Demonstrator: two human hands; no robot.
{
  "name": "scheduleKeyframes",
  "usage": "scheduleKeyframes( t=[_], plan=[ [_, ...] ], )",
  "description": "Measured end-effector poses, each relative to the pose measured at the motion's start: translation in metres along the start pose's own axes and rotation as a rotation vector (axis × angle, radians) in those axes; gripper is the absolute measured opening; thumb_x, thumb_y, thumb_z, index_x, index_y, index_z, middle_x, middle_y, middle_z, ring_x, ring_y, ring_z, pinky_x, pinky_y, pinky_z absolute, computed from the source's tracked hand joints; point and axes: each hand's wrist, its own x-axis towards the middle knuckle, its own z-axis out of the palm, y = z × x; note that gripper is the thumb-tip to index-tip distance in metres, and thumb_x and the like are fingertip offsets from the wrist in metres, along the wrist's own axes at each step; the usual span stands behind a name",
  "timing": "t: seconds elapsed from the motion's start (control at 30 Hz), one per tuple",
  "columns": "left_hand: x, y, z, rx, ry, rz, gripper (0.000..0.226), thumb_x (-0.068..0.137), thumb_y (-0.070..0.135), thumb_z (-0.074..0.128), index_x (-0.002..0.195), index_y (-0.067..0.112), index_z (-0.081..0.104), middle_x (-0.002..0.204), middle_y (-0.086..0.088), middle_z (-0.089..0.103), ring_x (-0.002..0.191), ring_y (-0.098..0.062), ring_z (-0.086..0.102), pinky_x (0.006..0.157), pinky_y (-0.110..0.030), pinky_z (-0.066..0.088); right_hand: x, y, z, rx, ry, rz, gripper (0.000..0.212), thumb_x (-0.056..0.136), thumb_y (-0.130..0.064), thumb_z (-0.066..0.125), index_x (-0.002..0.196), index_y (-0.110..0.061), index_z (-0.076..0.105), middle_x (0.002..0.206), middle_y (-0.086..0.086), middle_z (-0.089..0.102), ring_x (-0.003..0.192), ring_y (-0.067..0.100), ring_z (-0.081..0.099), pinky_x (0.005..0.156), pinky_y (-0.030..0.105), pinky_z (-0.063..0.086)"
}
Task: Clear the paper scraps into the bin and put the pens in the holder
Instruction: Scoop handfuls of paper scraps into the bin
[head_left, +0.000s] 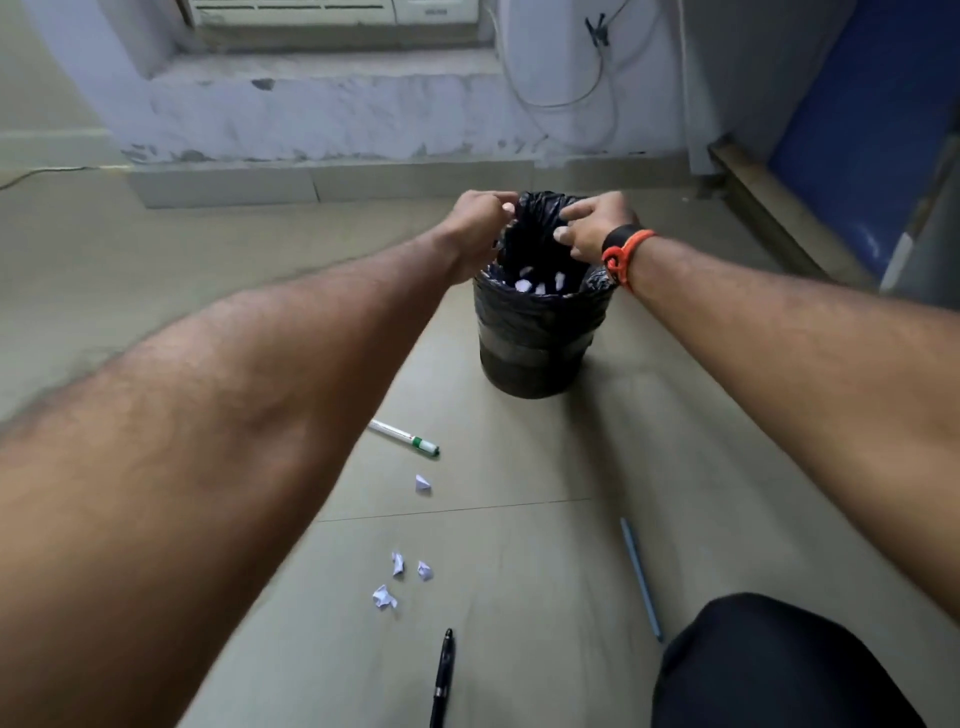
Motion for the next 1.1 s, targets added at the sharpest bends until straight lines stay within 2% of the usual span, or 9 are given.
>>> scheduleKeyframes(
  t=[0.1, 0.3, 0.47, 0.57, 0.67, 0.73, 0.83, 1.0, 1.1],
  plan=[
    [-0.009, -0.021, -0.018, -0.038, 0.017, -0.019, 0.031, 0.095, 0.004, 0.044, 0.116, 0.010, 0.067, 0.079, 0.003, 0.058, 0.065, -0.009, 0.049, 0.062, -0.024, 0.036, -0.021, 0.013, 0.003, 0.121, 0.031, 0.024, 0.023, 0.074, 0.004, 0.073, 0.064, -0.016, 0.069, 0.070, 0.004, 0.069, 0.070, 0.018, 0.068, 0.074, 0.036, 0.061],
    [-0.082, -0.119, -0.052, 0.113, 0.044, -0.076, 0.021, 0.097, 0.009, 0.048, 0.105, 0.016, 0.066, 0.092, -0.004, 0.066, 0.080, -0.015, 0.057, 0.069, -0.026, 0.045, -0.109, 0.055, 0.079, 0.221, -0.226, -0.035, 0.021, 0.078, 0.004, 0.067, 0.062, -0.010, 0.065, 0.062, 0.012, 0.062, 0.038, 0.009, 0.052, 0.042, 0.019, 0.048],
    [-0.140, -0.227, -0.093, 0.240, 0.205, -0.296, 0.023, 0.091, 0.004, 0.049, 0.099, 0.010, 0.070, 0.091, -0.010, 0.068, 0.071, -0.016, 0.058, 0.065, -0.027, 0.046, -0.158, 0.128, 0.151, -0.149, -0.581, -0.014, 0.006, 0.076, -0.008, 0.075, 0.080, -0.012, 0.075, 0.076, 0.010, 0.071, 0.063, 0.018, 0.063, 0.071, 0.035, 0.060],
    [-0.174, -0.279, -0.110, 0.408, 0.326, -0.420, 0.027, 0.089, 0.007, 0.049, 0.106, 0.013, 0.070, 0.103, -0.013, 0.071, 0.089, -0.027, 0.066, 0.079, -0.032, 0.051, -0.172, 0.165, 0.171, -0.455, -0.641, -0.089, 0.030, 0.082, -0.020, 0.072, 0.111, -0.015, 0.071, 0.107, 0.006, 0.070, 0.096, 0.022, 0.065, 0.091, 0.029, 0.050],
    [-0.201, -0.307, -0.116, 0.761, 0.036, -0.410, 0.047, 0.086, 0.011, 0.061, 0.132, 0.016, 0.053, 0.128, -0.014, 0.057, 0.114, -0.028, 0.058, 0.093, -0.029, 0.045, -0.178, 0.190, 0.183, -0.776, -0.765, -0.298, 0.046, 0.084, -0.004, 0.052, 0.128, -0.015, 0.054, 0.134, 0.009, 0.051, 0.121, 0.034, 0.052, 0.099, 0.032, 0.041],
    [-0.210, -0.318, -0.116, 0.988, -0.212, -0.324, 0.078, 0.077, 0.011, 0.072, 0.145, 0.021, 0.036, 0.138, -0.011, 0.043, 0.120, -0.030, 0.052, 0.099, -0.032, 0.044, -0.183, 0.203, 0.189, -0.890, -0.848, -0.413, 0.057, 0.077, 0.004, 0.045, 0.130, -0.015, 0.045, 0.135, 0.006, 0.044, 0.120, 0.033, 0.046, 0.100, 0.034, 0.039],
    [-0.215, -0.332, -0.116, 1.093, -0.315, -0.209, 0.098, 0.067, 0.005, 0.075, 0.149, 0.027, 0.026, 0.141, -0.005, 0.036, 0.117, -0.029, 0.051, 0.097, -0.039, 0.047, -0.198, 0.213, 0.189, -0.916, -0.895, -0.489, 0.058, 0.074, 0.001, 0.048, 0.131, -0.012, 0.045, 0.132, 0.003, 0.045, 0.120, 0.026, 0.043, 0.102, 0.035, 0.040],
    [-0.228, -0.338, -0.114, 1.088, -0.231, -0.106, 0.061, 0.075, 0.002, 0.064, 0.132, 0.016, 0.050, 0.128, -0.006, 0.046, 0.105, -0.030, 0.058, 0.088, -0.034, 0.046, -0.231, 0.225, 0.173, -0.858, -0.867, -0.505, 0.028, 0.082, -0.031, 0.059, 0.106, -0.017, 0.061, 0.115, 0.001, 0.055, 0.110, 0.025, 0.050, 0.092, 0.031, 0.043],
    [-0.233, -0.335, -0.112, 1.042, -0.183, -0.139, 0.044, 0.078, 0.003, 0.061, 0.120, 0.017, 0.057, 0.121, -0.004, 0.050, 0.101, -0.027, 0.062, 0.087, -0.036, 0.048, -0.245, 0.230, 0.167, -0.839, -0.853, -0.462, 0.024, 0.077, -0.030, 0.064, 0.100, -0.024, 0.062, 0.118, -0.002, 0.051, 0.110, 0.022, 0.048, 0.093, 0.028, 0.040]
  ],
)
